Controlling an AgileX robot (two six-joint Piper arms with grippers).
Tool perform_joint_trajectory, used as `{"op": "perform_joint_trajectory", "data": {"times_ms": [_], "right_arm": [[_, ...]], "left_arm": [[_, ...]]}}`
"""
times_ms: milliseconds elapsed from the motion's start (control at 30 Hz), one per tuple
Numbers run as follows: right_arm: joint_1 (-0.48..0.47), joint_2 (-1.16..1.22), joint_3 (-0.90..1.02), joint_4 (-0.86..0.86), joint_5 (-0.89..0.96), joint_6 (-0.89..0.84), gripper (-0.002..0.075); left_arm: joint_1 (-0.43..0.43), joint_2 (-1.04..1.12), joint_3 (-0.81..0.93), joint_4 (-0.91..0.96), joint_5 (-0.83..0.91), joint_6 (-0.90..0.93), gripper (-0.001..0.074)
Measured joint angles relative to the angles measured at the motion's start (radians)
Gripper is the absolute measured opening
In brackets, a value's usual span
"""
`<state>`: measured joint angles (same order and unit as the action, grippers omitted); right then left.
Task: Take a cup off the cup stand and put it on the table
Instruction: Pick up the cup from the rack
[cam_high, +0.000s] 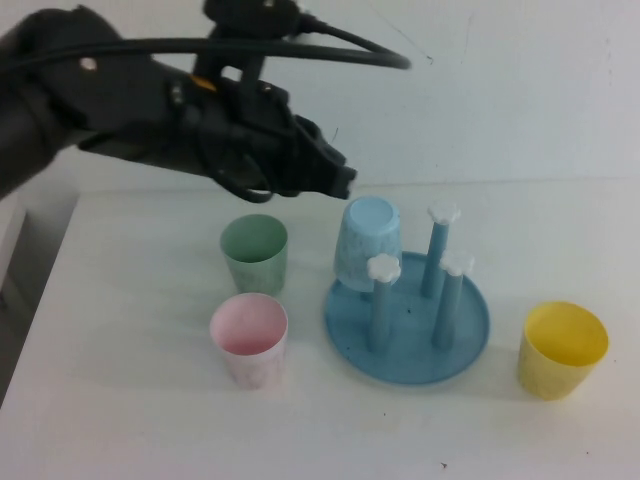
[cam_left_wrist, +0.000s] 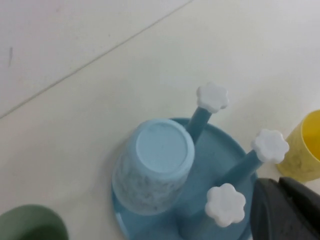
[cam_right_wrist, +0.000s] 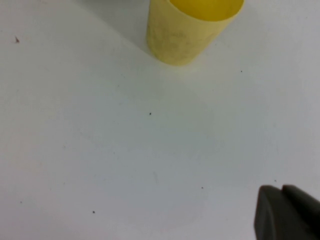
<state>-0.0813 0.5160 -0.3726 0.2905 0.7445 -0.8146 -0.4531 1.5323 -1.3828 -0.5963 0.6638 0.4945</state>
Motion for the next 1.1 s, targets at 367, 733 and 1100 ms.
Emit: {"op": "perform_joint_trajectory", "data": {"times_ms": [367, 733, 1100], "right_arm": [[0.000, 0.000, 0.000, 0.024, -0.014, -0.001, -0.0003], [0.000, 0.000, 0.000, 0.037, -0.027, -0.001, -0.0003], [0.000, 0.000, 0.000, 0.037, -0.029, -0.005, -0.0003]], "left_arm": [[-0.104, 0.243, -0.207, 0.158, 0.098, -0.029, 0.0336], [-0.109, 0.382, -0.299, 0.326, 0.080, -0.239, 0.0688], [-0.116, 0.449, -0.299, 0.343, 0.005, -0.250, 0.0592]]}}
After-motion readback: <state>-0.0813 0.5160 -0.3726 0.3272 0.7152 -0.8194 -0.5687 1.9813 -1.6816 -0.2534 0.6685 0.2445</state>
